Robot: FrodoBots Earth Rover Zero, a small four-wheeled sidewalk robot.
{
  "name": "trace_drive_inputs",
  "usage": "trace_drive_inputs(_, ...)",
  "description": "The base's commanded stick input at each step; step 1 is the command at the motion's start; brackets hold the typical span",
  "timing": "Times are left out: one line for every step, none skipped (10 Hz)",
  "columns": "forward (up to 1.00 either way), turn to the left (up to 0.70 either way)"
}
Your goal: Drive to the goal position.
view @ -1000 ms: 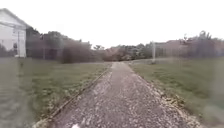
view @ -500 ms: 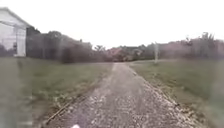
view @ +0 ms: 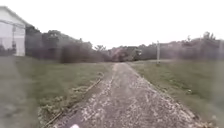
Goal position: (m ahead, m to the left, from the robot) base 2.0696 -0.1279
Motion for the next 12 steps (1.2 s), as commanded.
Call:
trace_drive_inputs(0.85, 0.0)
trace_drive_inputs(0.85, 0.0)
trace_drive_inputs(0.85, 0.0)
trace_drive_inputs(0.85, 0.0)
trace_drive_inputs(0.85, 0.0)
trace_drive_inputs(0.85, 0.0)
trace_drive_inputs(0.85, 0.0)
trace_drive_inputs(0.85, 0.0)
trace_drive_inputs(0.85, 0.0)
trace_drive_inputs(0.85, 0.0)
trace_drive_inputs(0.85, 0.0)
trace_drive_inputs(0.85, 0.0)
